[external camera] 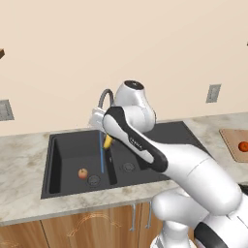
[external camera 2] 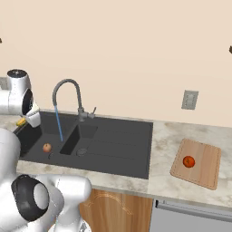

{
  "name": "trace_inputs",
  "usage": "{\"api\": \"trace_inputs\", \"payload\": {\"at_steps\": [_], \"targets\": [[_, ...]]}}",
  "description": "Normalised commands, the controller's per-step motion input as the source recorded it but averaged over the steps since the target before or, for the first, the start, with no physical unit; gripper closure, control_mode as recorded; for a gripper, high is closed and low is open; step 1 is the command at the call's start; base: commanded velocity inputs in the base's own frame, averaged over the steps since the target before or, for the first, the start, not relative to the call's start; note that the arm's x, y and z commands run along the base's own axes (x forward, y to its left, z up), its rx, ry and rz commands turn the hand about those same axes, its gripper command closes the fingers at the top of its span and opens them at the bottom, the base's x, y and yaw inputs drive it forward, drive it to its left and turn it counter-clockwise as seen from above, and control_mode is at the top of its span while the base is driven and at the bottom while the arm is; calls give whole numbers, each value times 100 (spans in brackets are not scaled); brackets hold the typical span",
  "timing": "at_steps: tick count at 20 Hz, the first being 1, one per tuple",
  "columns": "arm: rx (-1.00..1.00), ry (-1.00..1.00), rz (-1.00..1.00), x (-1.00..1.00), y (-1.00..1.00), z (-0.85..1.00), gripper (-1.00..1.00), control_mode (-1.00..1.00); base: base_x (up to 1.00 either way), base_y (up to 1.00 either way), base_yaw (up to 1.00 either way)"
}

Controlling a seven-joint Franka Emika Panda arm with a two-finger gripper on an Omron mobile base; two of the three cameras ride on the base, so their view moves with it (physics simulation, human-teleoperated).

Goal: Pick the peach, apple, banana from the sink and place them on the cutting board to airdry. Then turn off the sink faucet.

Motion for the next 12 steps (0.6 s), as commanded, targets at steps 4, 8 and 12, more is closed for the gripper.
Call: {"api": "trace_inputs", "payload": {"at_steps": [4,8,12], "targets": [[0,-6,13,-85,-42,53,100,-100,0,0,0],[0,0,9,-80,-45,58,100,-100,0,0,0],[-1,-2,3,-68,-60,52,100,-100,0,0,0]]}}
